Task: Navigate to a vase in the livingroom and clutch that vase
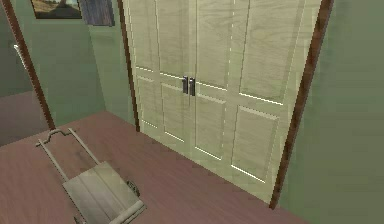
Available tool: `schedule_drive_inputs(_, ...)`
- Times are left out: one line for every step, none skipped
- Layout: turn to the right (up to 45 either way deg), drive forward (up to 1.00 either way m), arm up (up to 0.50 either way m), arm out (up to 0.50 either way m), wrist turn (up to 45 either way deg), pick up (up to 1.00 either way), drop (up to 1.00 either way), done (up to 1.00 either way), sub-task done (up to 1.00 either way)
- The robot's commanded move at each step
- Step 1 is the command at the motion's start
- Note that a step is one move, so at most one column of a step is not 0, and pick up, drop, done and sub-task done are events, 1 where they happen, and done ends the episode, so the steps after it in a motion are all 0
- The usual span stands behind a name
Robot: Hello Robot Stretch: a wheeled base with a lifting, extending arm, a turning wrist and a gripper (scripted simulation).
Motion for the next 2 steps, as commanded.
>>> schedule_drive_inputs(0.0,0.00,0.00,0.00,45.0,0.00,0.00,0.00,0.00)
schedule_drive_inputs(0.0,0.00,0.00,0.00,33.0,0.00,0.00,0.00,0.00)
